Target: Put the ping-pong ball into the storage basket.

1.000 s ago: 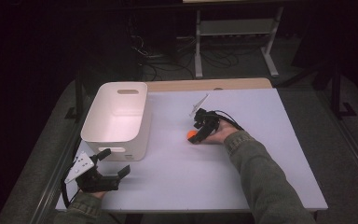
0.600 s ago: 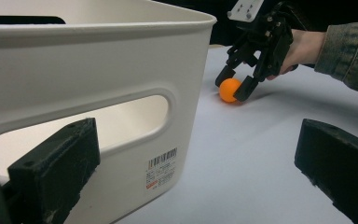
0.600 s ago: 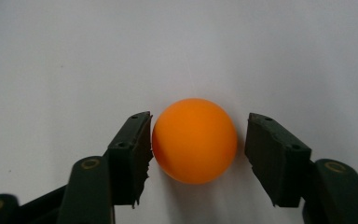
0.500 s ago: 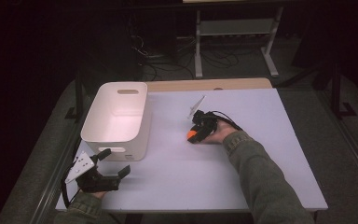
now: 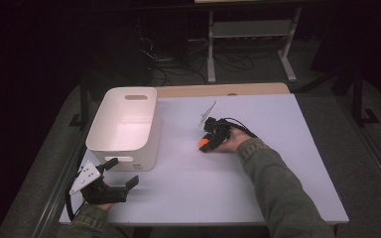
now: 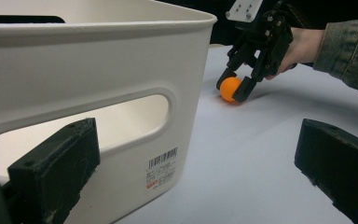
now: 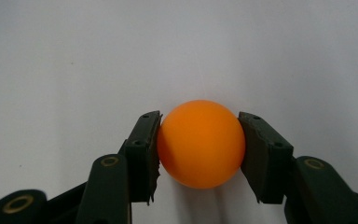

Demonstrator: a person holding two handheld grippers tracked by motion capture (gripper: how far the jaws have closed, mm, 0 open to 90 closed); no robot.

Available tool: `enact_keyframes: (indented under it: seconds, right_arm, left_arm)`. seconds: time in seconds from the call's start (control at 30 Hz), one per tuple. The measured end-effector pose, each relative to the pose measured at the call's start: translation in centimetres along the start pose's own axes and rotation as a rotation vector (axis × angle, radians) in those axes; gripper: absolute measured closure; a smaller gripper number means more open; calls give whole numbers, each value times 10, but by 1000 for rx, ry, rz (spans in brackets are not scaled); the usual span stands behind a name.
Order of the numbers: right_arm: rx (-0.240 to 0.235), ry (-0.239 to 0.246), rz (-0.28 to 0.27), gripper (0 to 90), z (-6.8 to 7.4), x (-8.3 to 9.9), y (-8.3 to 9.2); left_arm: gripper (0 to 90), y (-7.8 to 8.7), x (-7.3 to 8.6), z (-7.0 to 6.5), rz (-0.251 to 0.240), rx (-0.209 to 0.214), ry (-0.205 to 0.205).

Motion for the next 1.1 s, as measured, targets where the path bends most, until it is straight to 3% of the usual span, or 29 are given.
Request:
enact_keyframes:
  seconds: [1.1]
  right_arm:
    - [-43,12,-12,500,1,-15,49]
  left_arm:
    - [0,-2,1,-1,9,4,-6]
Point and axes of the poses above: each handheld gripper's, and its own axes: y roughly backward along the jaws, x roughly out of its underside, z roughly to its left, the point moved 8 cm from there along -y, roughly forward along the jaws, and after that the axes turned 14 degrees about x, right-handed, at the moved point
